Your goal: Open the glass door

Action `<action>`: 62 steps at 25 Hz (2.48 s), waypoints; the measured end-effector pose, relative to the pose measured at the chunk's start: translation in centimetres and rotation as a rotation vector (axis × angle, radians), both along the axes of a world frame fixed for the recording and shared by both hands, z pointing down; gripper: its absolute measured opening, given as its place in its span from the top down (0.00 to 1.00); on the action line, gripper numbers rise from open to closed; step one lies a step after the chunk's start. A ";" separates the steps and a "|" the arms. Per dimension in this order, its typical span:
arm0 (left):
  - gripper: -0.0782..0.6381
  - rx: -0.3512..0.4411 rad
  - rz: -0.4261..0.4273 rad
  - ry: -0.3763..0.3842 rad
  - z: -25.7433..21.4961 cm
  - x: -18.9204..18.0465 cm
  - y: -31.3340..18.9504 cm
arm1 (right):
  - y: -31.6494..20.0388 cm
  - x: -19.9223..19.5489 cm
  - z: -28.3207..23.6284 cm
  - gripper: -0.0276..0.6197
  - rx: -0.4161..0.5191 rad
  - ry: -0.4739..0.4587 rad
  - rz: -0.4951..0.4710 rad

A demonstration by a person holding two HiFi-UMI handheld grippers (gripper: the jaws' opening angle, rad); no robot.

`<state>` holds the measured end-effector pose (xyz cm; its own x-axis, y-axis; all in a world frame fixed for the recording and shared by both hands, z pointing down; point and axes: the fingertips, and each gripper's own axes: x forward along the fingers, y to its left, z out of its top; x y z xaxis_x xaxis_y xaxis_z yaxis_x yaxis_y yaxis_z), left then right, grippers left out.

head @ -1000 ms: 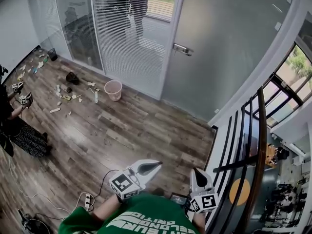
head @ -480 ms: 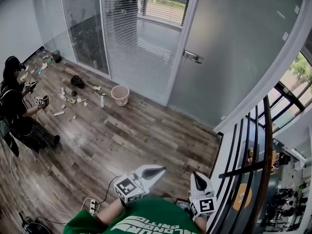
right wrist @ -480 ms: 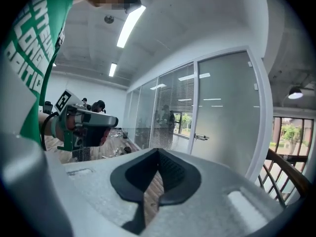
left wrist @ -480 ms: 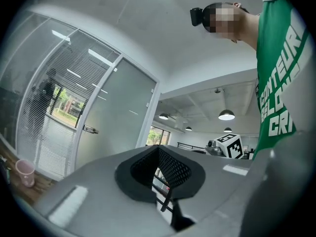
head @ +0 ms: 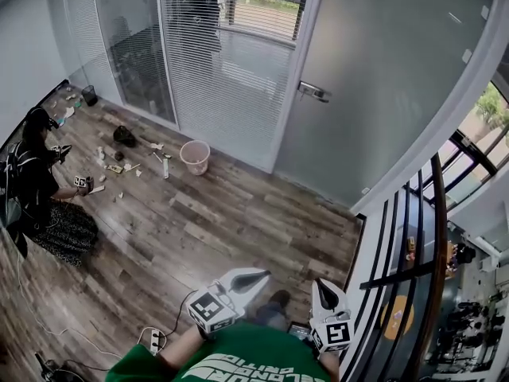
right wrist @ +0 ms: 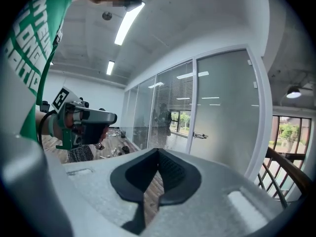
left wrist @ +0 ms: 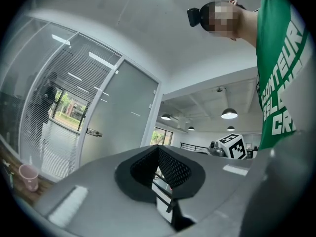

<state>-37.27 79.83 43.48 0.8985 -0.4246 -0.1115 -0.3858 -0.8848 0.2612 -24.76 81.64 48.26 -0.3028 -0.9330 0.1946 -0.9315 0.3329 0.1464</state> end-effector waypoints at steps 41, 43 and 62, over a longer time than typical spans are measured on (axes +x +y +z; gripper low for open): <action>0.87 0.047 0.006 -0.038 -1.5 19.3 -11.4 | -11.8 20.0 2.1 0.97 0.010 -0.088 0.045; 0.87 0.046 0.005 -0.043 -0.9 19.7 -11.3 | -11.5 20.6 2.6 0.97 -0.001 -0.092 0.049; 0.87 0.022 0.039 -0.047 0.2 23.3 -15.9 | -15.8 24.2 3.7 0.97 -0.023 -0.076 0.086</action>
